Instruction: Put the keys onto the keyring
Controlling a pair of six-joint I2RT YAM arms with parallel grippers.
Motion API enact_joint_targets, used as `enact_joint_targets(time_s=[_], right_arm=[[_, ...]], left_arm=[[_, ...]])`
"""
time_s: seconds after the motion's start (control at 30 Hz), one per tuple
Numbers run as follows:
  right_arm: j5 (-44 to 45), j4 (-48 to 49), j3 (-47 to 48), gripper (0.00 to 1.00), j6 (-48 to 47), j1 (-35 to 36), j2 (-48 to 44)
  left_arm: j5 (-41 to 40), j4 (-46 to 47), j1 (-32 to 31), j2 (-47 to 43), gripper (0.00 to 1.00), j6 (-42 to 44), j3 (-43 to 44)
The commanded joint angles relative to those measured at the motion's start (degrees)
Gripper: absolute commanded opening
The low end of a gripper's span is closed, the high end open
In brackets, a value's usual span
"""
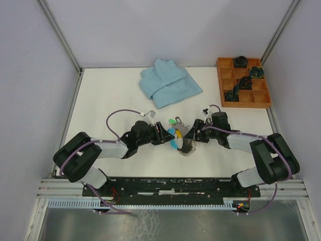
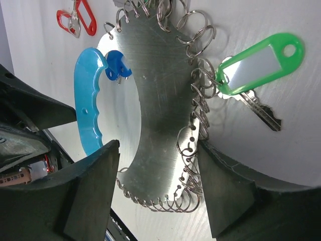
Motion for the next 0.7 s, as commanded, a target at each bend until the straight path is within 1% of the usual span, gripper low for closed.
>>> enact_joint_targets(time_s=[0.0,0.07,0.23,0.3,0.4,0.43,0.53,0.57,0.67], right_arm=[[-2.27,3.25,-0.86,0.7,0.45,0.49,1.04],[-2.02,3.43,-0.99,0.66,0.5,0.55,1.39],[-1.42,4.08,-1.23,0.48,1.02,0.53,1.56],[-0.92,3.72,-1.23,0.39,0.88,0.52,1.1],[-0.22,2.81,-1.0,0.23,0.42,0.58,0.45],[-0.05,2.48,-0.82,0.16,0.17,0.54,0.21],[-0.08,1.46,-0.26,0.02,-0.29,0.6,-0.71],[-0.2,0.93,-0.05,0.01,-0.49,0.51,-1.22],[-0.33,-1.02,0.94,0.01,-1.39,0.55,-3.18]], left_arm=[[2.53,6.46,-0.37,2.61,0.53,-4.68,-0.12],[2.14,6.43,-0.39,3.09,0.53,-4.85,-0.26],[-0.37,1.89,-0.35,3.54,0.53,-4.68,-0.37],[-1.93,-0.19,-0.39,3.17,0.53,-4.04,-0.64],[-3.93,-3.51,-0.34,1.77,0.53,-2.97,-1.05],[-4.55,-4.47,-0.34,1.24,0.53,-2.53,-1.09],[-6.37,-8.05,-0.28,-0.59,0.54,-1.22,-0.66],[-6.99,-9.25,-0.29,-1.25,0.55,-0.78,-0.48],[-8.34,-13.09,-0.26,-3.29,0.57,0.61,0.58]])
